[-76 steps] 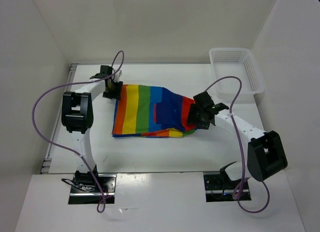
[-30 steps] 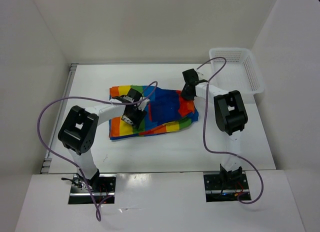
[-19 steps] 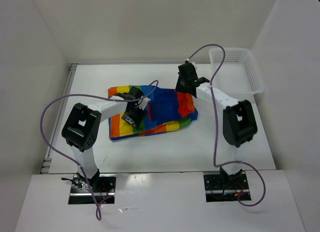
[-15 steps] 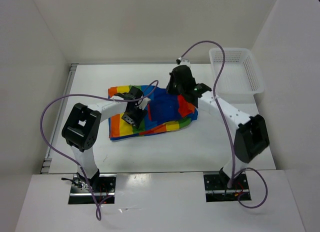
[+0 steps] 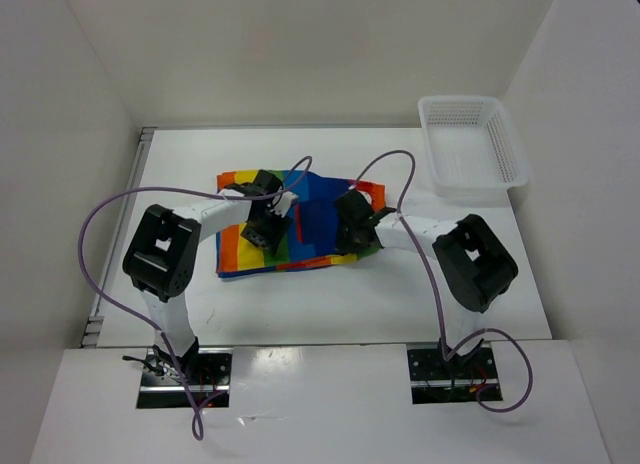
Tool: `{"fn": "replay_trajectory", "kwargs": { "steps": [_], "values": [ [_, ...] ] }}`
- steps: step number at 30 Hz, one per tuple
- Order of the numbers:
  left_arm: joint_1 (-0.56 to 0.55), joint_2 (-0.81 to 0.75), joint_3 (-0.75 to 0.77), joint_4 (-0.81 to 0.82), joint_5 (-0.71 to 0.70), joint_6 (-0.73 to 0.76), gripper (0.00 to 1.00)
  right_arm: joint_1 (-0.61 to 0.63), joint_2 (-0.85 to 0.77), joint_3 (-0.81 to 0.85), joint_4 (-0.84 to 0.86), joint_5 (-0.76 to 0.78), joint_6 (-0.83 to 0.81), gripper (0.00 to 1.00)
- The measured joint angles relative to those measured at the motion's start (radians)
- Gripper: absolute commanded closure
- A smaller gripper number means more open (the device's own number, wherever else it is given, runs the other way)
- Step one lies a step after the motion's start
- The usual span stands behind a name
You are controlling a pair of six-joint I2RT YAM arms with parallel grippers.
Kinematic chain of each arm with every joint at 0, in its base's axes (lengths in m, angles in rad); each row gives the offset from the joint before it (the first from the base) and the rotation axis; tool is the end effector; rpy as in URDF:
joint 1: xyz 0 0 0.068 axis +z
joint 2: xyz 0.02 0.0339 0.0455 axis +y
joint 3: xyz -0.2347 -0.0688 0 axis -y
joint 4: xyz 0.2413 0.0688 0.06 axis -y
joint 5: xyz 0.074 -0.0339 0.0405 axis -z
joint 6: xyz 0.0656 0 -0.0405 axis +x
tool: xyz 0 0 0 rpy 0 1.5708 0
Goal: Fold and stack the shorts
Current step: Fold the shorts
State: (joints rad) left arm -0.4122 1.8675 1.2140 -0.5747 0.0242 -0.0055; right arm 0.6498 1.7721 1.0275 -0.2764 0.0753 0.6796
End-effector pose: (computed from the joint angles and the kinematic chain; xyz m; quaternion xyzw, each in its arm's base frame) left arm 0.3325 -0.1471 0.1074 0.2010 0.9646 -0.0470 0.1643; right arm 0.2879 0.2126 0.1052 0.0245 0.9615 0.1388 0.2359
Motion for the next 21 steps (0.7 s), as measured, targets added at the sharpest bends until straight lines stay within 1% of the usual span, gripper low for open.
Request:
{"fn": "replay_trajectory", "kwargs": {
  "steps": [6, 12, 15, 18, 21],
  "values": [
    [0.016, 0.001, 0.000, 0.002, 0.011, -0.001, 0.35, 0.000, -0.095, -0.106, -0.013, 0.043, 0.093, 1.00],
    [0.031, 0.001, -0.001, 0.006, 0.014, -0.001, 0.35, -0.022, -0.204, -0.141, -0.071, 0.115, 0.143, 1.00],
    [0.031, 0.001, -0.001, 0.006, 0.014, -0.001, 0.35, -0.098, -0.233, -0.163, -0.079, 0.132, 0.144, 1.00],
    [0.031, 0.001, -0.001, 0.006, 0.014, -0.001, 0.35, -0.201, -0.235, -0.188, -0.075, 0.126, 0.134, 1.00],
    [0.031, 0.001, -0.001, 0.006, 0.014, -0.001, 0.35, -0.253, -0.242, -0.190, -0.066, 0.103, 0.123, 1.00]
  ]
}}
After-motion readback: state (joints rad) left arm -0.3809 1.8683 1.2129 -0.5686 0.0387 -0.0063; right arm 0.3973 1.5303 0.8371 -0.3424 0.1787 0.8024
